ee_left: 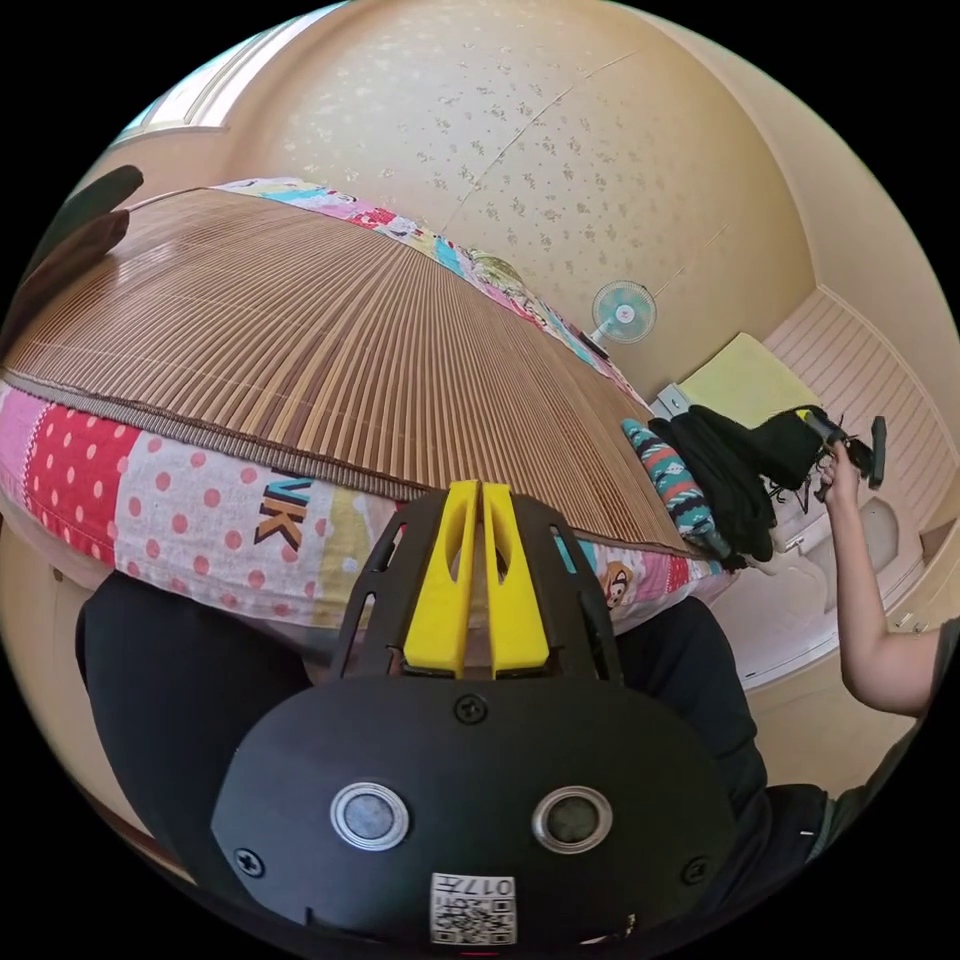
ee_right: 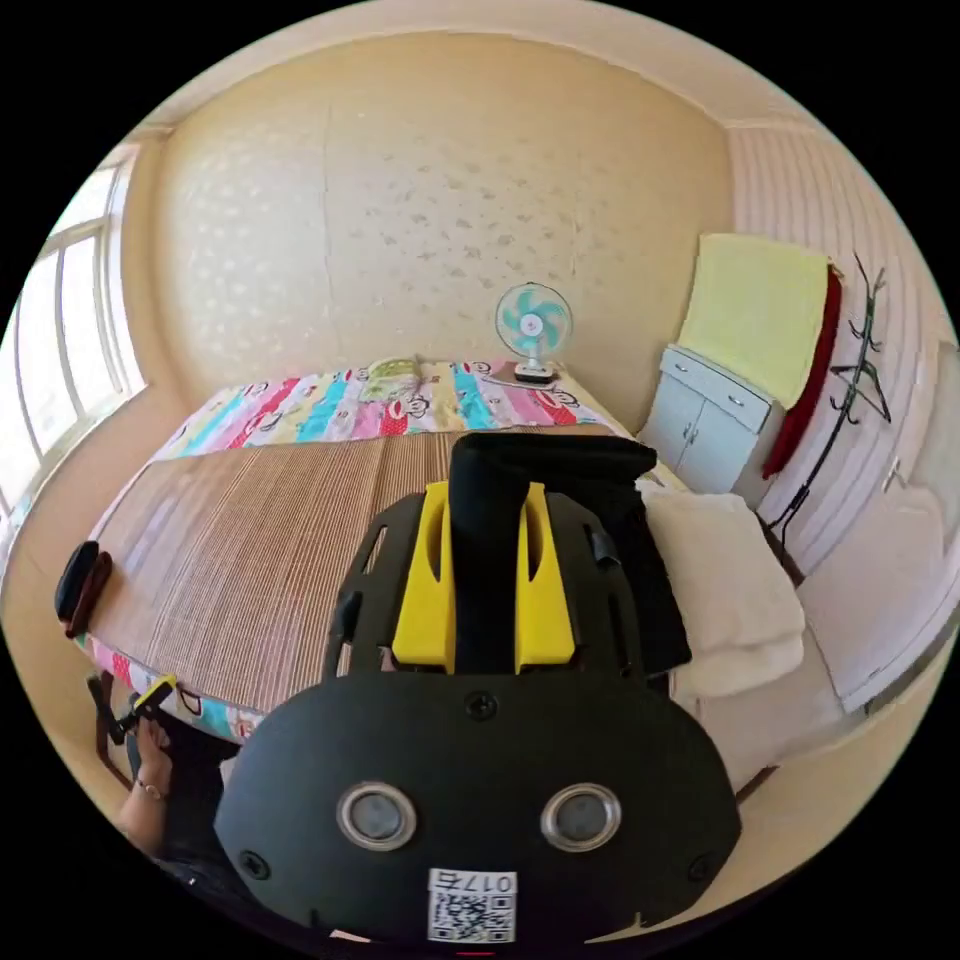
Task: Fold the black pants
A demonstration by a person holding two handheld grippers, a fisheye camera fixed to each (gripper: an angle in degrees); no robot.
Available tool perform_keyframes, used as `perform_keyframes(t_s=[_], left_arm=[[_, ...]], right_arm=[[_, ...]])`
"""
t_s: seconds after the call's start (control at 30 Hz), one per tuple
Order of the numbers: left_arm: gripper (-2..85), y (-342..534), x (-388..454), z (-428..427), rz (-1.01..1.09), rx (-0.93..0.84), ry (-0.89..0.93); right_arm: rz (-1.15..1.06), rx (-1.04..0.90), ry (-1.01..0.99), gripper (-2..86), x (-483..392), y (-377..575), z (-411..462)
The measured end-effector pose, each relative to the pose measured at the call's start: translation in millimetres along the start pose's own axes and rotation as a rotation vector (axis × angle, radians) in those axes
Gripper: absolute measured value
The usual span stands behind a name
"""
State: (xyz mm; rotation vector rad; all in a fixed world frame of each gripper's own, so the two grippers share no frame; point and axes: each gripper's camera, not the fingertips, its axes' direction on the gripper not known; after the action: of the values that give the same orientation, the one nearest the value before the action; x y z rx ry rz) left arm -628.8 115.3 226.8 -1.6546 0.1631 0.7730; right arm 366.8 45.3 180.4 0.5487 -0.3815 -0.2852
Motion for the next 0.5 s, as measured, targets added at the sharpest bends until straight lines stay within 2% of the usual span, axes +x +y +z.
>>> perform_keyframes(t_s=[0.13,0.2,0.27,0.33,0.4,0.5], left_arm=[[-1.0,-2.0,-0.5,10.2,0.016,-0.010,-0.012],[-1.0,-1.3,-1.9,16.1,0.020,-0.008,-0.020],[-1.0,-0.1,-3.6,20.3,0.020,-0.006,-0.023],[-1.0,1.6,-5.5,24.3,0.016,-0.003,-0.020],[-1.0,2.6,-6.8,30.1,0.014,-0.005,-0.014],[-1.0,0.4,-6.1,39.7,0.016,-0.007,-0.007]], right_arm=[[-0.590,-0.148,0.103,9.3,-188.1,-4.4,62.1],[-0.765,-0.189,0.123,9.3,-249.0,24.8,84.3],[-0.787,-0.216,0.028,9.4,-283.6,49.6,94.0],[-0.742,-0.226,-0.232,9.5,-305.4,78.1,86.4],[-0.740,-0.205,-0.357,9.6,-312.6,97.4,73.2],[-0.625,-0.196,-0.494,10.1,-289.8,108.3,65.4]])
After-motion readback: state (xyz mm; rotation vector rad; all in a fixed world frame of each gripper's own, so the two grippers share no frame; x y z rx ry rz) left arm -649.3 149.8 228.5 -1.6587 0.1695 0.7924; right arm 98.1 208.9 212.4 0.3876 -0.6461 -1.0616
